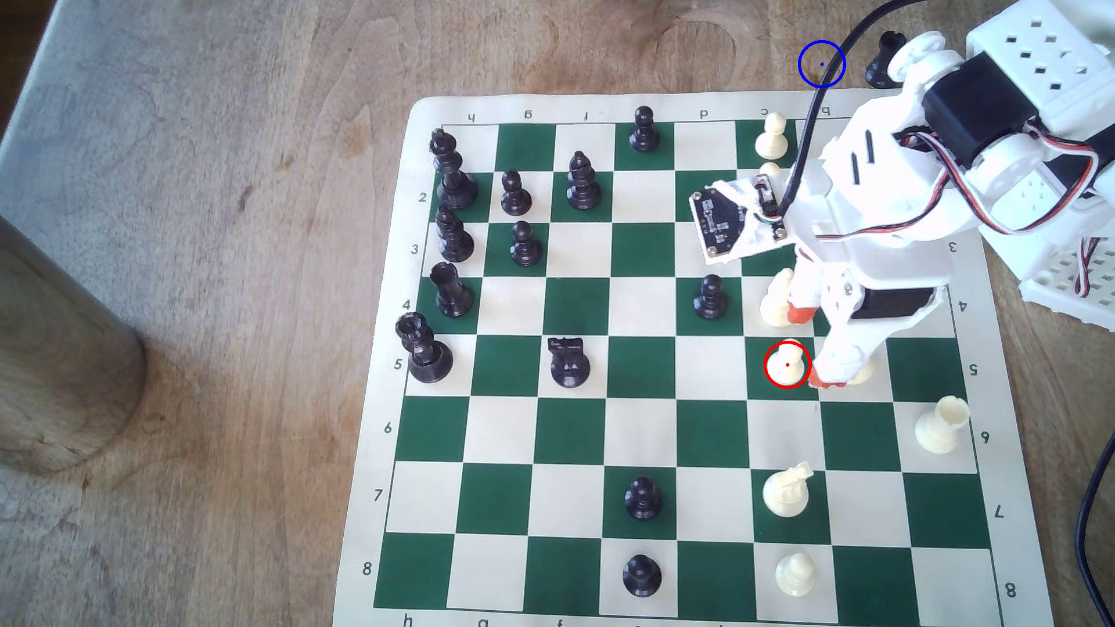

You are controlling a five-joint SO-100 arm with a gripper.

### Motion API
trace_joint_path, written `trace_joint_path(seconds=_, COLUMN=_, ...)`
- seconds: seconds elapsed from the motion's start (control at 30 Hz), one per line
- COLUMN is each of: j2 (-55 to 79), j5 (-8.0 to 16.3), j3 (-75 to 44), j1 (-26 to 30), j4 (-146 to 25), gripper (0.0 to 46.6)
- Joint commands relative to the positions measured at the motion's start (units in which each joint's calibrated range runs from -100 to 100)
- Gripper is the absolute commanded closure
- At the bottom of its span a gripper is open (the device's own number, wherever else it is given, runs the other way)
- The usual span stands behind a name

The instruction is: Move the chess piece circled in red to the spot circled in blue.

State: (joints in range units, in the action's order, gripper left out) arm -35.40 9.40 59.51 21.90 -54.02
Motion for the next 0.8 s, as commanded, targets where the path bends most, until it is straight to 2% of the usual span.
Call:
trace_joint_path(seconds=0.0, j2=1.8, j5=0.5, j3=-0.6, j1=0.7, j4=1.4, gripper=30.0)
trace_joint_path(seconds=0.57, j2=6.5, j5=1.5, j3=0.1, j1=0.7, j4=7.5, gripper=30.8)
trace_joint_path(seconds=0.63, j2=6.1, j5=1.4, j3=0.0, j1=0.7, j4=7.5, gripper=36.0)
trace_joint_path(seconds=0.77, j2=5.6, j5=1.5, j3=-0.3, j1=0.9, j4=7.5, gripper=42.1)
